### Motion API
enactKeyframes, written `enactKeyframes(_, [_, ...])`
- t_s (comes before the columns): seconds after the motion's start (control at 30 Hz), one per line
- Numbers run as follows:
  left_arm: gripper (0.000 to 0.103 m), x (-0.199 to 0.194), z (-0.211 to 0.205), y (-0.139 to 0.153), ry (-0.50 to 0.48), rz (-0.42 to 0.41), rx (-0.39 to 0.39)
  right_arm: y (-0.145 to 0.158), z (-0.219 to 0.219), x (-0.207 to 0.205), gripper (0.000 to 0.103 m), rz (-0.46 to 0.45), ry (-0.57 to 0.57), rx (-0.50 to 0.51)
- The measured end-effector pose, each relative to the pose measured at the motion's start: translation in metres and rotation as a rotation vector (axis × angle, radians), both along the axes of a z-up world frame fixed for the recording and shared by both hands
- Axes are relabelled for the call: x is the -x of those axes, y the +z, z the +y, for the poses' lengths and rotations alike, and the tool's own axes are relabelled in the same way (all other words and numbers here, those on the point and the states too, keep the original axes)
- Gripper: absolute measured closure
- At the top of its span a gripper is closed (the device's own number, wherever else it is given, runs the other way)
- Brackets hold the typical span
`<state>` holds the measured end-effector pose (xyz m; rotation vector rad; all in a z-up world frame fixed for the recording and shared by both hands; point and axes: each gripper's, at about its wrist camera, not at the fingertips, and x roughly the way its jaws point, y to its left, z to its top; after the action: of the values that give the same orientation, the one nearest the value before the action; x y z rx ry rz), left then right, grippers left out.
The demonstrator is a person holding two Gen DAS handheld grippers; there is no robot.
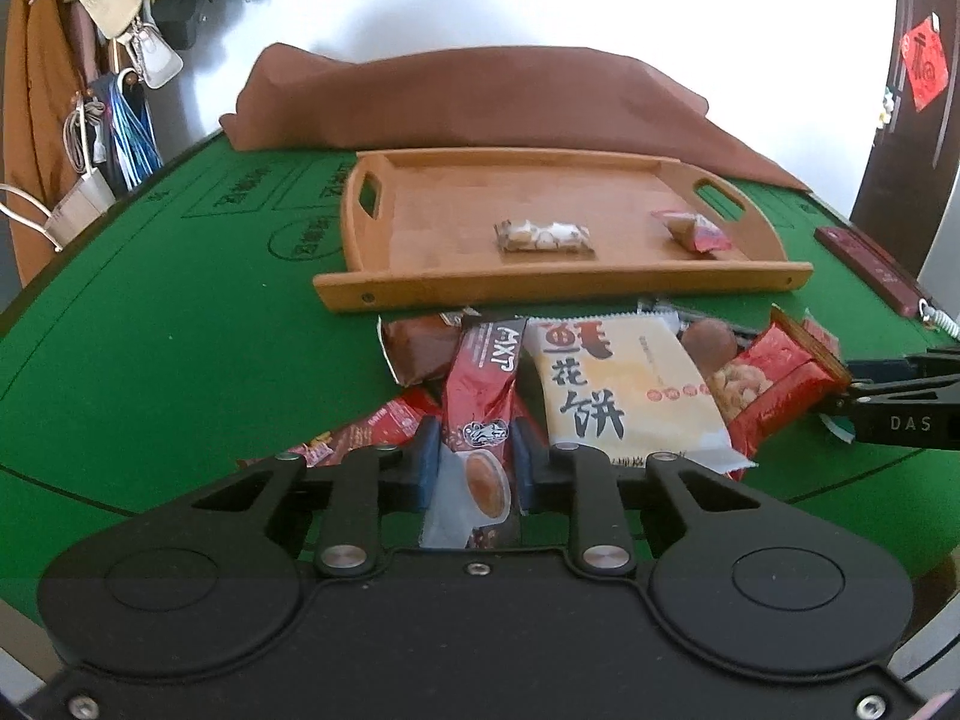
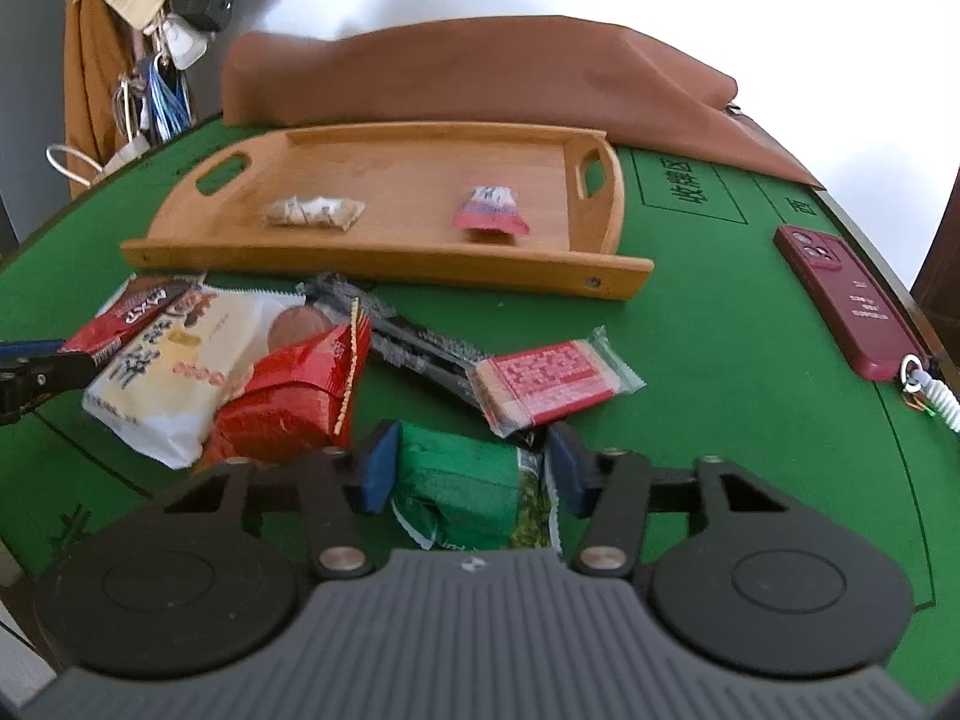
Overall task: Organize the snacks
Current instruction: 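Grasp the red MXT coffee stick with the left tool while the right tool grasps the green packet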
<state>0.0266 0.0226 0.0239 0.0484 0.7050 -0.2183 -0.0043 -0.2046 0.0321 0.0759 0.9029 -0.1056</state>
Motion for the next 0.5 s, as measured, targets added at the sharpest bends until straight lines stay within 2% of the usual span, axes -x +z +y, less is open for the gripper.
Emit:
enactKeyframes(0.13, [0.08, 0.002, 0.0, 0.001, -0.004, 0.003, -0.013, 0.003, -0.001, 0.003, 0.047, -0.01, -0.004, -0.011])
enactKeyframes(0.23, [0.076, 0.004, -0.001, -0.003, -0.011, 0.01, -0.003, 0.002, -0.002, 0.004, 0.047, -0.003, -0.01, -0.014])
enactKeyframes(0.27, [0.066, 0.004, -0.002, -0.004, -0.011, 0.007, -0.011, 0.002, -0.002, 0.004, 0.047, 0.001, -0.013, -0.016])
enactKeyframes(0.33, [0.059, 0.003, -0.003, -0.004, 0.0, -0.012, -0.035, 0.001, -0.004, 0.004, 0.047, 0.005, -0.02, -0.018])
enactKeyframes(0.5, [0.059, -0.011, -0.007, -0.011, -0.002, -0.004, -0.043, -0.001, -0.005, 0.005, 0.047, 0.006, -0.026, -0.012])
